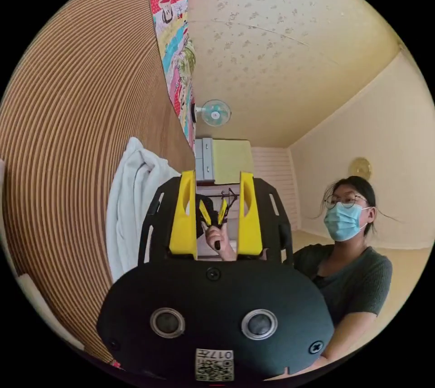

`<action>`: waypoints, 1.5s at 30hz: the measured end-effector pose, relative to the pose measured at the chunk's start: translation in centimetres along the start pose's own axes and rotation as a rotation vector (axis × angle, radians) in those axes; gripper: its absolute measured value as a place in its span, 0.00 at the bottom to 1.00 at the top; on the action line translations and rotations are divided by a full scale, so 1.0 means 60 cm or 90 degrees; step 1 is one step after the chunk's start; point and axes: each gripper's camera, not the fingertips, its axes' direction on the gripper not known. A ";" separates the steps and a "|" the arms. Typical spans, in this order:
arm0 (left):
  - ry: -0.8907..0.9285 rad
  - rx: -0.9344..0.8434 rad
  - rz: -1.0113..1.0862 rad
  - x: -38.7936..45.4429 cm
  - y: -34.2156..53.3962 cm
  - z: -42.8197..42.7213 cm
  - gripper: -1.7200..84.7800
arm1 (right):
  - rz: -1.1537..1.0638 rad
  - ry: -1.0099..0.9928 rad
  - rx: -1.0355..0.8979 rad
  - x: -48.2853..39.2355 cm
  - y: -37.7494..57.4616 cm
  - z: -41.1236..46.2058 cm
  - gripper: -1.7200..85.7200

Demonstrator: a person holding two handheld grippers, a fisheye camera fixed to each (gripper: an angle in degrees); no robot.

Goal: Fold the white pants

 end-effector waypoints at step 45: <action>-0.307 -0.771 -0.023 0.045 0.207 1.363 0.14 | 0.090 0.452 0.234 -0.244 0.032 -0.696 0.05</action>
